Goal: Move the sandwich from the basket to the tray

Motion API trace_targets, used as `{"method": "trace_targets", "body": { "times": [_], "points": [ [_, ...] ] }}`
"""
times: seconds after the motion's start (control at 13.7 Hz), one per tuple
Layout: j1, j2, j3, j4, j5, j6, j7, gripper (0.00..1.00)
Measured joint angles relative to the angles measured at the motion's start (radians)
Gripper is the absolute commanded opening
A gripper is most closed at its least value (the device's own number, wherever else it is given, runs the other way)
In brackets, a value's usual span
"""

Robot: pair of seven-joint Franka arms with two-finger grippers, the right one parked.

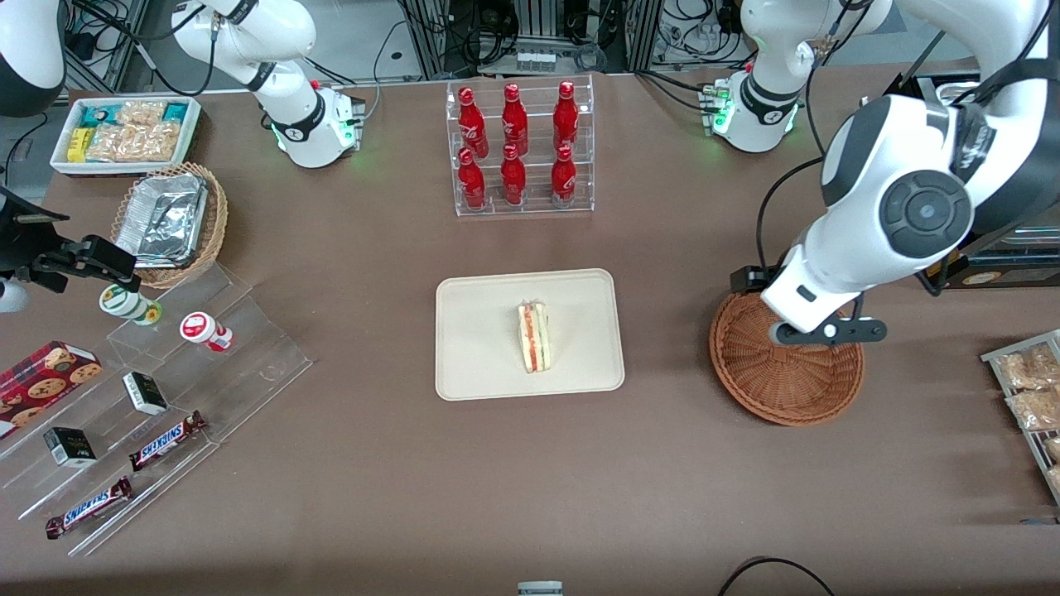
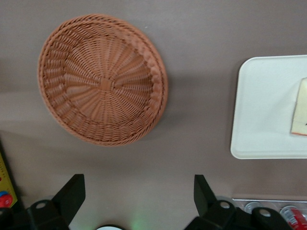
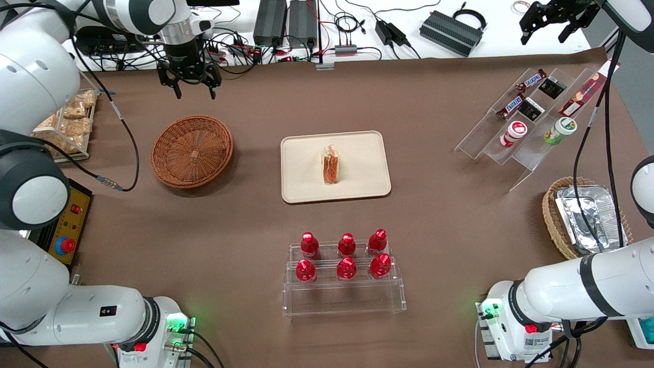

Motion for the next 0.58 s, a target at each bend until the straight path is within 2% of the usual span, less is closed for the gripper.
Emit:
{"method": "trace_targets", "body": {
  "times": [0.15,0.44,0.58],
  "points": [
    [0.011,-0.05,0.01,-0.049,0.0,0.0,0.023,1.0],
    [0.011,-0.172,0.105,-0.145,-0.035,-0.027,0.161,1.0],
    [0.01,-0.217,0.123,-0.166,-0.039,-0.071,0.185,1.0]
  ]
}}
